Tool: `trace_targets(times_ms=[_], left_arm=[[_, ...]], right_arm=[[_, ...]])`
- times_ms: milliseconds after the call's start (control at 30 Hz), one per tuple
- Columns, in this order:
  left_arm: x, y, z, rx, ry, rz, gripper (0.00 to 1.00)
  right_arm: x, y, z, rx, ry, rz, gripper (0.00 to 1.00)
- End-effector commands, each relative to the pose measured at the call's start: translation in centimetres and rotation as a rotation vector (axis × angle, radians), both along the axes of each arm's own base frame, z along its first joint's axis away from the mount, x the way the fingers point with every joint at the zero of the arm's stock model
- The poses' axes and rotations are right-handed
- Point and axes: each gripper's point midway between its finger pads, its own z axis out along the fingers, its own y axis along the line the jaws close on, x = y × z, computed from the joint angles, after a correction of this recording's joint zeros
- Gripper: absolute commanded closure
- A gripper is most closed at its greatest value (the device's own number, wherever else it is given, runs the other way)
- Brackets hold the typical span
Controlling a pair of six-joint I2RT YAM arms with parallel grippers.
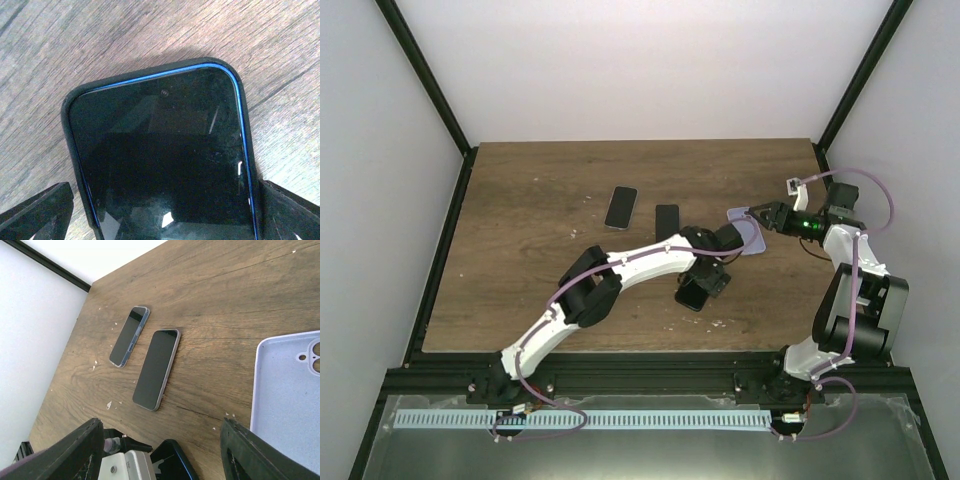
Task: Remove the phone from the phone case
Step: Pick up the phone at the center of the board.
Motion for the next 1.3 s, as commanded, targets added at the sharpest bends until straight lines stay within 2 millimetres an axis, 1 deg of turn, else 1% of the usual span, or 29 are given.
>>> trace_targets(times_ms=[0, 133, 233, 300, 333, 400, 467, 500, 533, 600, 700, 733, 833, 900, 1033, 1067, 1167, 1200, 1233, 1267], left_arm=[[0.2, 0.0, -1.2, -0.037, 0.066, 0.003, 0.01], [0.2, -0.2, -1.7, -0.03, 0.084, -0.003, 0.11], [0.0, 0.0, -1.0, -0.031, 0.09, 0.003, 0.2], [-0.4, 0.0, 0.5, -0.058, 0.093, 0.01, 0.27], [-0.5, -0.1, 1.6, -0.079, 0.08, 0.011, 0.29], [-1.0, 0.3, 3.7, -0.12, 0.036, 0.014, 0.3], [-1.2, 0.7, 6.4, -0.189, -0.012, 0.028, 0.3], [-1.6, 1.6, 6.7, -0.2, -0.018, 0.037, 0.3], [-1.3, 2.3, 7.8, -0.232, -0.053, 0.059, 0.3], [-1.2, 4.1, 8.5, -0.278, -0.089, 0.096, 0.3], [-0.5, 7.1, 9.3, -0.341, -0.133, 0.176, 0.31], [-0.3, 8.1, 9.4, -0.36, -0.148, 0.201, 0.32], [0.1, 10.4, 11.2, -0.456, -0.197, 0.279, 0.33], [0.5, 11.7, 12.1, -0.53, -0.219, 0.34, 0.33], [0.9, 13.9, 13.3, -0.682, -0.246, 0.446, 0.33], [0.7, 14.7, 12.8, -0.705, -0.246, 0.475, 0.33], [0.6, 16.3, 12.8, -0.787, -0.253, 0.545, 0.35], [0.6, 16.6, 12.9, -0.806, -0.249, 0.562, 0.36], [0.6, 16.9, 12.9, -0.822, -0.242, 0.575, 0.36], [0.6, 17.0, 13.0, -0.836, -0.236, 0.586, 0.36]], right_arm=[[-0.2, 0.3, 0.8, 0.003, -0.029, 0.023, 0.36], [-0.3, 0.4, 1.2, 0.004, -0.044, 0.03, 0.36], [-0.4, 0.6, 1.1, 0.02, -0.039, 0.041, 0.35], [-0.5, 0.6, 0.7, 0.024, -0.03, 0.038, 0.35], [-0.3, 0.5, 0.5, 0.017, -0.023, 0.027, 0.35], [0.0, -0.1, 0.0, -0.011, -0.007, -0.009, 0.35], [0.3, -0.5, -0.1, -0.031, -0.005, -0.025, 0.35], [0.4, -0.6, -0.1, -0.039, -0.005, -0.03, 0.35], [0.6, -0.7, 0.2, -0.05, -0.012, -0.031, 0.35], [0.7, -0.8, 0.8, -0.062, -0.016, -0.025, 0.35], [0.5, 0.0, 1.7, -0.091, -0.04, 0.018, 0.36], [0.4, 0.5, 1.8, -0.12, -0.052, 0.037, 0.36], [-0.1, 3.1, 1.9, -0.213, -0.084, 0.119, 0.37], [-0.6, 5.4, 2.0, -0.253, -0.1, 0.183, 0.37], [-2.1, 10.3, 2.5, -0.266, -0.115, 0.323, 0.37], [-2.6, 11.6, 2.5, -0.274, -0.112, 0.361, 0.37], [-4.2, 15.5, 2.2, -0.312, -0.114, 0.488, 0.37], [-4.5, 16.1, 2.0, -0.327, -0.113, 0.51, 0.37], [-5.1, 17.3, 1.8, -0.346, -0.118, 0.551, 0.37], [-5.4, 18.0, 1.4, -0.364, -0.118, 0.575, 0.37]])
